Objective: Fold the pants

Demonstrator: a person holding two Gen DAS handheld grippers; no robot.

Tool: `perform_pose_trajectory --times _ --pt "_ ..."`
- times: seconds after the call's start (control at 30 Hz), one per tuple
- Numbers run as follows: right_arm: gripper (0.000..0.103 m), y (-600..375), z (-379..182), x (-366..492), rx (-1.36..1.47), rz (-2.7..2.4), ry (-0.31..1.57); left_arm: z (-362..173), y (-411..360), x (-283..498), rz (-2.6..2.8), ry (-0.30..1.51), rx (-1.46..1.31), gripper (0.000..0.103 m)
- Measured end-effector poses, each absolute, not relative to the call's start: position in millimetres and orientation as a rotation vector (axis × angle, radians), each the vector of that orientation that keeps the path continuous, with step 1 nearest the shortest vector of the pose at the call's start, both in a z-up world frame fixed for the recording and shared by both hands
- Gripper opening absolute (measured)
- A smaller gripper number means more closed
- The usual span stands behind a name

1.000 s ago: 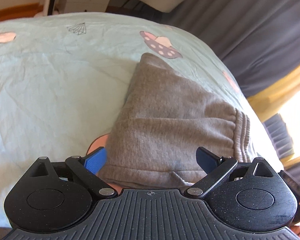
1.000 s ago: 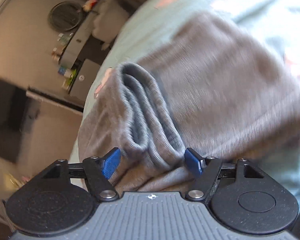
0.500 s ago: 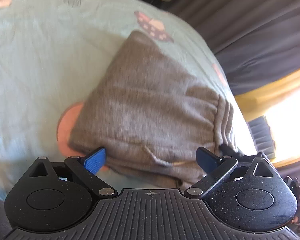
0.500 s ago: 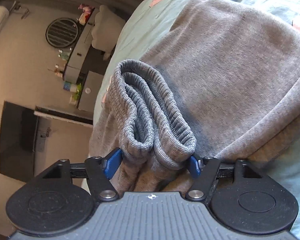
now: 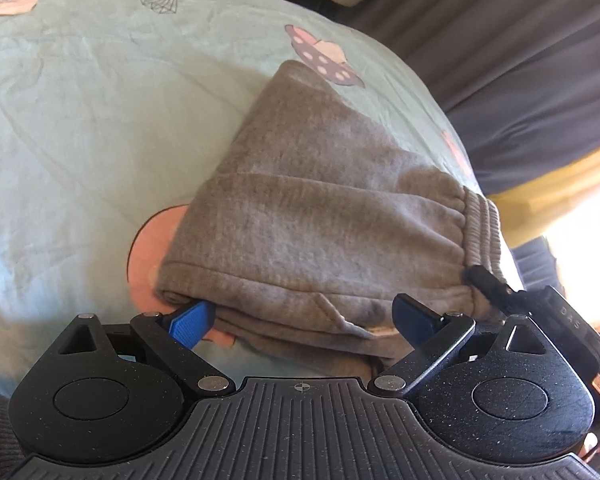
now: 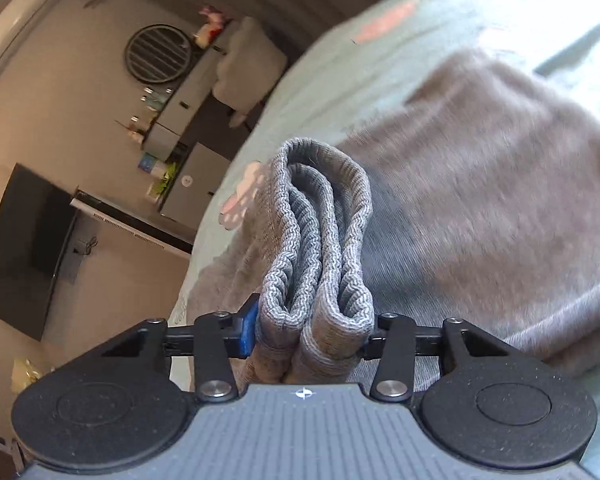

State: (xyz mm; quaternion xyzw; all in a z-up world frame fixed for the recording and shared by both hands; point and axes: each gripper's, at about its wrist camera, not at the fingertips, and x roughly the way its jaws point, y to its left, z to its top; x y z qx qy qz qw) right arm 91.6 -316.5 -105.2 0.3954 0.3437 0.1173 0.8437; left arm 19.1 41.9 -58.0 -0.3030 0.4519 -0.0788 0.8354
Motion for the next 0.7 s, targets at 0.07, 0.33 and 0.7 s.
perform_pose_trajectory --times 0.07,0.33,0.7 --pt "0.044 -317.6 -97.5 87.4 0.822 0.245 0.704 -57.3 42.3 17.4 -0.199 0.960 -0.645 0.099" --pt "0.044 -334.7 -66.3 77.7 0.824 0.278 0.589 -53.6 53.1 11.2 -0.231 0.913 -0.661 0.099" --pt "0.044 -376.1 -71.7 61.5 0.819 0.141 0.555 -52.0 49.2 12.6 -0.179 0.894 -0.594 0.099"
